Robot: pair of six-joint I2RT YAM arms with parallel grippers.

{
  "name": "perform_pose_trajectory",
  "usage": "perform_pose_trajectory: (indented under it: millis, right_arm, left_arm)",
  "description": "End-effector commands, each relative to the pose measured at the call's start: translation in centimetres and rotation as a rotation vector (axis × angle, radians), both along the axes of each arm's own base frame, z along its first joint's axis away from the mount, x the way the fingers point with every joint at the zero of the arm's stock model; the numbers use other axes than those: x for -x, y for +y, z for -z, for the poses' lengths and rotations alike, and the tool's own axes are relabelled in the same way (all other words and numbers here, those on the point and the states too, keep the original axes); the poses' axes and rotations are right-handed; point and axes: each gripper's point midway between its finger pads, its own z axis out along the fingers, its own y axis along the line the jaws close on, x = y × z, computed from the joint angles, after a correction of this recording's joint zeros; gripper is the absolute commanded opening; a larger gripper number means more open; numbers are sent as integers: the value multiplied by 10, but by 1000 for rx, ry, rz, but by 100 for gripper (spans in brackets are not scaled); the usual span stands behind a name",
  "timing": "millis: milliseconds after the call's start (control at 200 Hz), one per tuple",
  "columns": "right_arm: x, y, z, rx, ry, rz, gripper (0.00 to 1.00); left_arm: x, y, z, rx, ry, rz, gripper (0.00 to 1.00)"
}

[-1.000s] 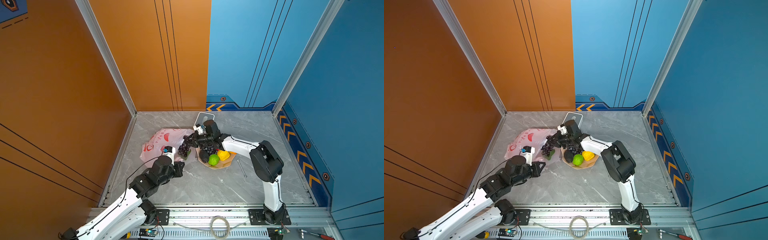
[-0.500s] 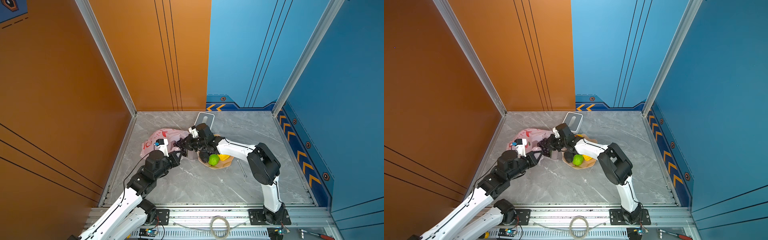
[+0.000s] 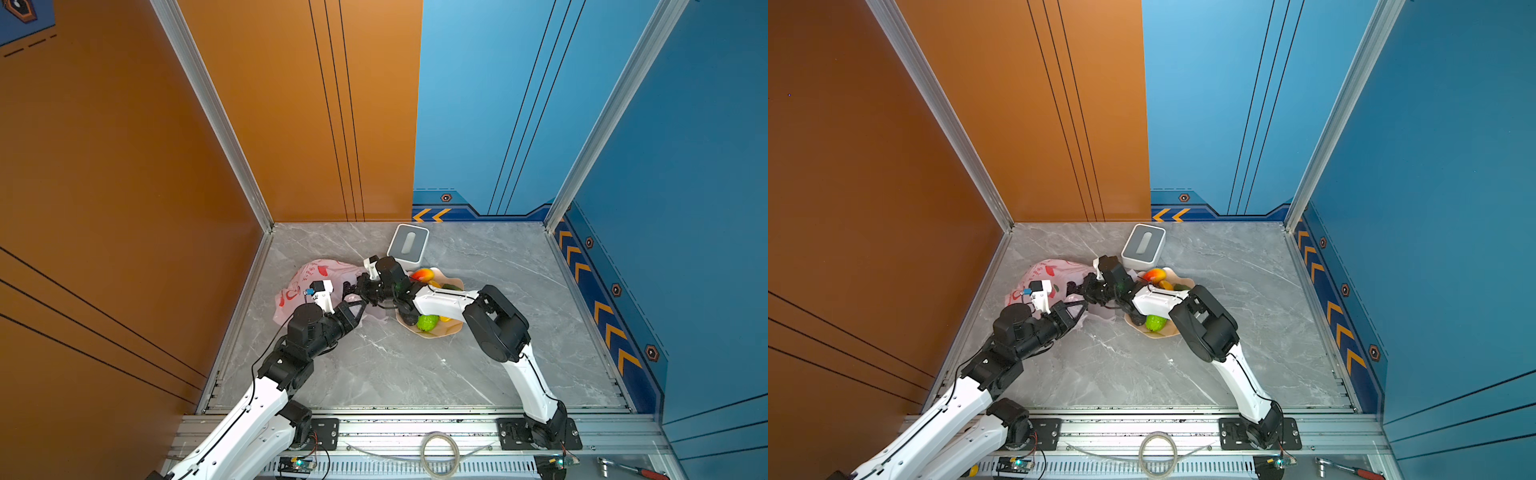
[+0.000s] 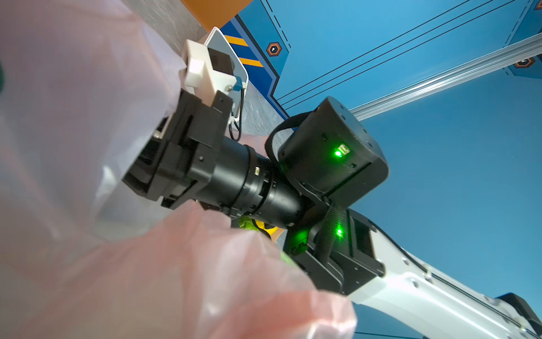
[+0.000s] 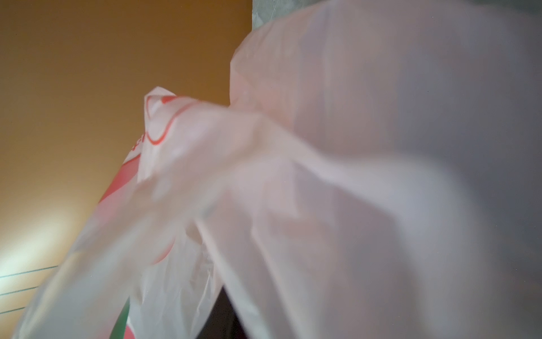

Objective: Place the fruits into the plastic bag
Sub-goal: Place the fruit in the plastic bag.

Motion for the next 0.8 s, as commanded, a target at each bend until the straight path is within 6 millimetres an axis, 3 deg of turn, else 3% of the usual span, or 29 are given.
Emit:
perform_pose_trajectory:
  millis: [0, 255, 360, 380, 476, 691, 756, 791]
  right_arm:
    - [-17, 10, -22, -64, -62, 62, 22]
    - [-36, 21, -17, -84, -79, 114, 28]
    - [-36, 27, -12, -77, -75, 106, 38]
    - [-39, 31, -23, -94, -90, 104, 40]
    - [-36, 33, -27, -82, -103, 80, 55]
    - [-30, 28, -23, -14, -111, 49, 60]
    - [-28, 26, -19, 5, -101, 40, 75]
    - [-26, 26, -17, 25, -97, 33, 98]
  left_arm:
    - [4, -2, 4, 30, 5, 18, 0]
    - [4, -3, 9, 52, 14, 24, 0]
    - [3, 0, 10, 53, 17, 17, 0]
    - [3, 1, 10, 54, 18, 15, 0]
    - [4, 5, 11, 54, 24, 7, 0]
    - [5, 15, 17, 45, 47, -23, 0]
    - [4, 16, 19, 50, 53, -29, 0]
    - [4, 17, 20, 52, 60, -33, 0]
